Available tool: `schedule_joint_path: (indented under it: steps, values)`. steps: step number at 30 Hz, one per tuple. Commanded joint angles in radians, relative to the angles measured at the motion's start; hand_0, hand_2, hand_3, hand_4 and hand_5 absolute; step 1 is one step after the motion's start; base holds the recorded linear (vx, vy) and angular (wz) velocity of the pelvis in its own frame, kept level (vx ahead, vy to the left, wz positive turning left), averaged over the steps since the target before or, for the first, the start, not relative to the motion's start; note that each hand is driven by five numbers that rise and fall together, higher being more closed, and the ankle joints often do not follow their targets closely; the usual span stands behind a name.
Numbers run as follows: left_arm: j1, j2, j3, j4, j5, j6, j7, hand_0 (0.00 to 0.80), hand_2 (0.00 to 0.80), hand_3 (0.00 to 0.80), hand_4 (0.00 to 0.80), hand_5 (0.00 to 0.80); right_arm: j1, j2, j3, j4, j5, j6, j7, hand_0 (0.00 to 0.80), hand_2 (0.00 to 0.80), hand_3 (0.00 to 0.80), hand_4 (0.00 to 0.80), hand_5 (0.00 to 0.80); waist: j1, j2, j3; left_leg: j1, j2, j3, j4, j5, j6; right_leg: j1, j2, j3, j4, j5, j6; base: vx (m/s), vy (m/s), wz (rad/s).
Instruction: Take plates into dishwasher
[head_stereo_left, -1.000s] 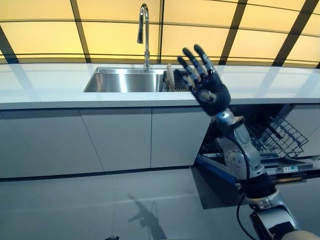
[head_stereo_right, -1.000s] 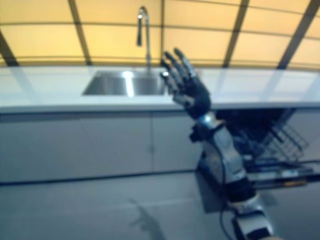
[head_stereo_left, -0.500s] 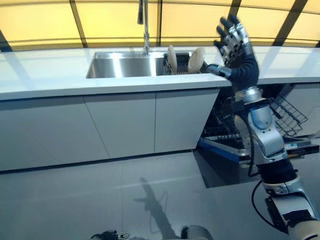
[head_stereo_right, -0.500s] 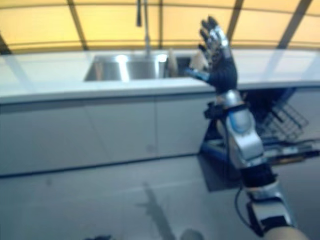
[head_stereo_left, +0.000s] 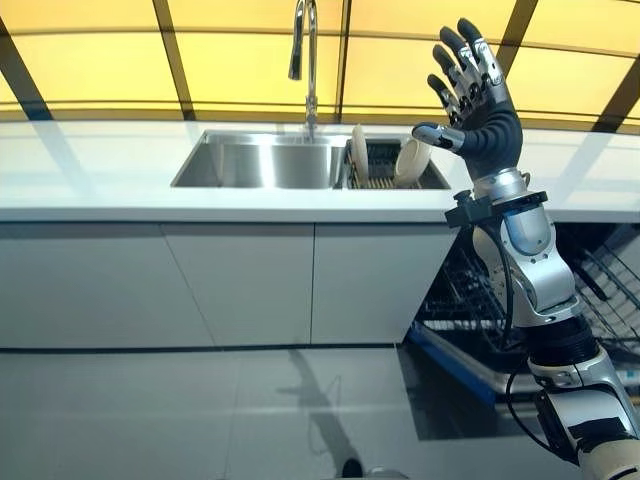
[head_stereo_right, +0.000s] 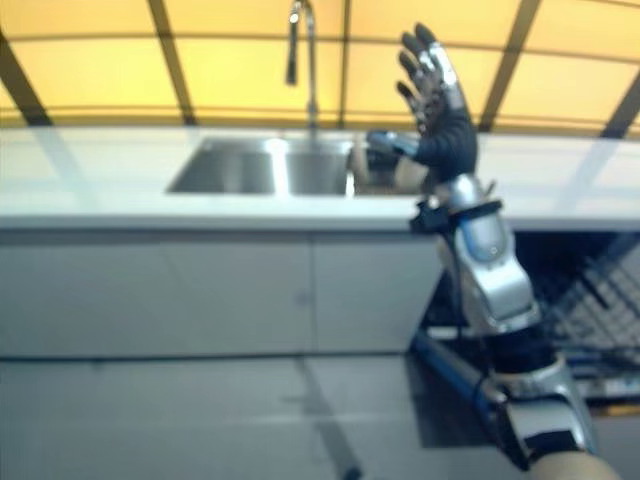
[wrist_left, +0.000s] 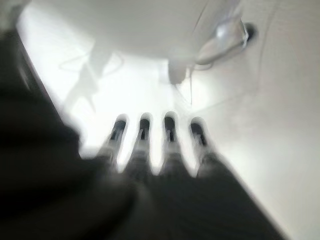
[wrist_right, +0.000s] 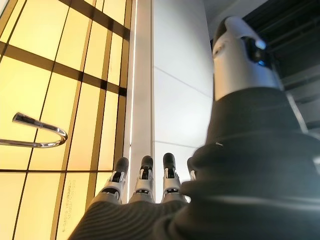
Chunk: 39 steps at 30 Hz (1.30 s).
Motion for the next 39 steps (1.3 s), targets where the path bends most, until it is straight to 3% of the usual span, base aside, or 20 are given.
schedule_joint_path:
  steps: [1, 3, 4, 5, 7, 10, 13, 15, 18, 19, 21, 22, 24, 25, 29, 30, 31, 34, 37, 39]
  values:
    - [0.008, 0.026, -0.039, -0.057, -0.016, -0.048, 0.031, 0.0, 0.0, 0.0, 0.0, 0.0, -0.071, -0.007, 0.004, 0.002, 0.004, -0.028, -0.037, 0.0, 0.0, 0.0, 0.0, 0.0, 0.039, -0.084, 0.033, -0.061, -0.002, 0.118, 0.138, 0.123, 0.09, 0.06, -0.044, -0.03, -0.067, 0.025, 0.017, 0.326, -0.137, -0.3]
    - [-0.008, 0.039, -0.041, -0.085, -0.027, -0.047, 0.03, 0.0, 0.0, 0.0, 0.0, 0.0, -0.087, -0.008, 0.015, 0.007, -0.02, -0.015, -0.066, 0.0, 0.0, 0.0, 0.0, 0.0, 0.071, -0.071, 0.063, -0.098, 0.034, 0.148, -0.105, 0.088, 0.112, 0.118, -0.024, -0.021, -0.089, -0.002, 0.028, 0.34, -0.03, -0.07]
    - [-0.012, 0.042, -0.042, -0.092, -0.028, -0.041, 0.029, 0.0, 0.0, 0.0, 0.0, 0.0, -0.094, -0.007, 0.018, 0.011, -0.024, -0.01, -0.071, 0.0, 0.0, 0.0, 0.0, 0.0, 0.074, -0.073, 0.064, -0.099, 0.033, 0.156, -0.156, 0.088, 0.117, 0.12, -0.026, -0.019, -0.091, -0.006, 0.03, 0.321, 0.047, 0.01]
    - [-0.018, 0.047, -0.041, -0.103, -0.029, -0.03, 0.024, 0.0, 0.0, 0.0, 0.0, 0.0, -0.111, -0.007, 0.026, 0.017, -0.025, 0.006, -0.079, 0.0, 0.0, 0.0, 0.0, 0.0, 0.081, -0.065, 0.064, -0.093, 0.038, 0.173, -0.301, 0.096, 0.116, 0.131, -0.017, -0.01, -0.093, -0.024, 0.036, 0.433, 0.122, -0.03]
    - [-0.023, 0.05, -0.032, -0.12, -0.033, -0.002, 0.013, 0.0, 0.0, 0.0, 0.0, 0.0, -0.155, -0.013, 0.049, 0.051, -0.022, 0.037, -0.098, 0.0, 0.0, 0.0, 0.0, 0.0, 0.104, -0.036, 0.058, -0.095, 0.018, 0.151, -0.642, 0.14, 0.107, 0.149, 0.015, 0.045, -0.089, -0.054, 0.052, 0.584, 0.199, -0.21]
    - [0.006, 0.038, -0.025, -0.13, -0.042, -0.003, 0.03, 0.0, 0.0, 0.0, 0.0, 0.0, -0.162, -0.017, 0.061, 0.081, -0.023, 0.036, -0.089, 0.0, 0.0, 0.0, 0.0, 0.0, 0.136, -0.016, 0.052, -0.134, 0.01, 0.116, -0.885, 0.241, 0.093, 0.194, 0.048, 0.117, -0.069, -0.094, 0.052, 0.51, 0.154, -0.36]
    - [0.039, 0.033, -0.015, -0.13, -0.04, -0.027, 0.047, 0.0, 0.0, 0.0, 0.0, 0.0, -0.154, -0.051, 0.052, 0.098, 0.007, 0.027, -0.065, 0.0, 0.0, 0.0, 0.0, 0.0, 0.151, -0.013, 0.056, -0.209, 0.014, 0.133, -0.861, 0.285, 0.084, 0.248, 0.066, 0.167, -0.046, -0.147, 0.048, 0.457, 0.167, -0.43]
    - [0.039, 0.035, -0.012, -0.121, -0.064, -0.036, 0.043, 0.0, 0.0, 0.0, 0.0, 0.0, -0.162, -0.081, 0.051, 0.116, 0.034, 0.019, -0.053, 0.0, 0.0, 0.0, 0.0, 0.0, 0.149, -0.019, 0.049, -0.21, 0.018, 0.154, -0.808, 0.255, 0.109, 0.262, 0.048, 0.172, -0.023, -0.178, 0.053, 0.45, 0.275, -0.48]
    - [0.025, 0.036, -0.014, -0.111, -0.073, -0.011, 0.042, 0.0, 0.0, 0.0, 0.0, 0.0, -0.121, -0.073, 0.02, 0.114, 0.037, 0.003, -0.033, 0.0, 0.0, 0.0, 0.0, 0.0, 0.142, -0.036, 0.03, -0.173, 0.004, 0.159, -0.731, 0.166, 0.159, 0.275, -0.002, 0.141, 0.049, -0.218, 0.082, 0.439, 0.293, -0.42]
    - [0.022, 0.042, -0.028, -0.102, -0.062, -0.01, 0.042, 0.0, 0.0, 0.0, 0.0, 0.0, -0.086, -0.073, -0.008, 0.092, 0.043, 0.012, -0.047, 0.0, 0.0, 0.0, 0.0, 0.0, 0.139, -0.061, 0.012, -0.132, -0.033, 0.16, -0.737, 0.139, 0.196, 0.279, -0.045, 0.123, 0.134, -0.149, 0.122, 0.518, 0.362, -0.43]
    - [0.012, 0.046, -0.04, -0.089, -0.071, -0.014, 0.045, 0.0, 0.0, 0.0, 0.0, 0.0, -0.045, -0.067, -0.037, 0.077, 0.038, 0.016, -0.044, 0.0, 0.0, 0.0, 0.0, 0.0, 0.129, -0.063, -0.004, -0.081, -0.058, 0.162, -0.775, 0.134, 0.22, 0.222, -0.089, 0.09, 0.312, -0.022, 0.151, 0.375, 0.31, -0.12]
    - [0.01, 0.046, -0.042, -0.087, -0.073, -0.015, 0.045, 0.0, 0.0, 0.0, 0.0, 0.0, -0.038, -0.067, -0.043, 0.076, 0.036, 0.016, -0.044, 0.0, 0.0, 0.0, 0.0, 0.0, 0.127, -0.059, -0.008, -0.073, -0.057, 0.161, -0.783, 0.135, 0.221, 0.205, -0.091, 0.088, 0.331, 0.001, 0.152, 0.27, 0.28, 0.02]
    - [0.0, 0.058, -0.052, -0.086, -0.067, -0.015, 0.04, 0.0, 0.0, 0.0, 0.0, 0.0, 0.007, -0.065, -0.076, 0.056, 0.035, 0.019, -0.034, 0.0, 0.0, 0.0, 0.0, 0.0, 0.102, -0.013, -0.01, 0.003, -0.051, 0.157, -0.827, 0.117, 0.235, 0.077, -0.112, 0.064, 0.585, 0.045, 0.151, 0.352, 0.382, -0.09]
    - [-0.002, 0.065, -0.058, -0.093, -0.064, -0.01, 0.038, 0.0, 0.0, 0.0, 0.0, 0.0, 0.009, -0.066, -0.08, 0.059, 0.037, 0.02, -0.035, 0.0, 0.0, 0.0, 0.0, 0.0, 0.094, -0.004, -0.007, 0.028, -0.053, 0.154, -0.841, 0.111, 0.238, 0.03, -0.112, 0.061, 0.615, 0.051, 0.151, 0.331, 0.319, 0.04]
    - [-0.02, 0.088, -0.059, -0.107, -0.064, 0.004, 0.033, 0.0, 0.0, 0.0, 0.0, 0.0, -0.014, -0.084, -0.084, 0.1, 0.049, 0.032, -0.052, 0.0, 0.0, 0.0, 0.0, 0.0, 0.068, 0.01, 0.009, 0.115, -0.061, 0.118, -0.89, 0.097, 0.231, -0.059, -0.112, 0.014, 0.427, -0.029, 0.123, 0.222, 0.076, 0.1]
    - [-0.023, 0.089, -0.057, -0.108, -0.063, 0.006, 0.034, 0.0, 0.0, 0.0, 0.0, 0.0, -0.019, -0.085, -0.084, 0.105, 0.051, 0.036, -0.054, 0.0, 0.0, 0.0, 0.0, 0.0, 0.067, 0.012, 0.009, 0.118, -0.058, 0.114, -0.892, 0.097, 0.23, -0.061, -0.108, 0.011, 0.395, -0.025, 0.121, 0.196, -0.09, 0.26]
    - [-0.031, 0.093, -0.048, -0.103, -0.054, 0.007, 0.034, 0.0, 0.0, 0.0, 0.0, 0.0, -0.029, -0.089, -0.091, 0.127, 0.07, 0.052, -0.055, 0.0, 0.0, 0.0, 0.0, 0.0, 0.058, 0.005, 0.012, 0.138, -0.06, 0.089, -0.899, 0.083, 0.222, -0.079, -0.105, 0.013, 0.247, -0.014, 0.125, 0.181, -0.111, 0.28]
    - [-0.038, 0.092, -0.037, -0.102, -0.048, 0.011, 0.043, 0.0, 0.0, 0.0, 0.0, 0.0, -0.025, -0.076, -0.084, 0.134, 0.108, 0.091, -0.062, 0.0, 0.0, 0.0, 0.0, 0.0, 0.042, -0.008, 0.02, 0.155, -0.063, 0.072, -0.9, 0.053, 0.208, -0.074, -0.08, 0.026, 0.036, 0.016, 0.149, 0.157, -0.109, 0.13]
    - [-0.035, 0.093, -0.026, -0.111, -0.055, 0.023, 0.049, 0.0, 0.0, 0.0, 0.0, 0.0, -0.034, -0.065, -0.072, 0.132, 0.152, 0.144, -0.084, 0.0, 0.0, 0.0, 0.0, 0.0, 0.031, -0.016, 0.028, 0.177, -0.069, 0.067, -0.9, 0.027, 0.208, -0.115, -0.078, 0.029, 0.014, 0.087, 0.17, 0.104, -0.082, -0.02]
    - [-0.034, 0.095, -0.027, -0.115, -0.046, 0.032, 0.044, 0.0, 0.0, 0.0, 0.0, 0.0, -0.03, -0.07, -0.079, 0.139, 0.158, 0.154, -0.098, 0.0, 0.0, 0.0, 0.0, 0.0, 0.024, -0.017, 0.026, 0.179, -0.065, 0.048, -0.9, 0.025, 0.211, -0.105, -0.062, 0.067, 0.004, 0.058, 0.163, 0.107, -0.089, 0.07]
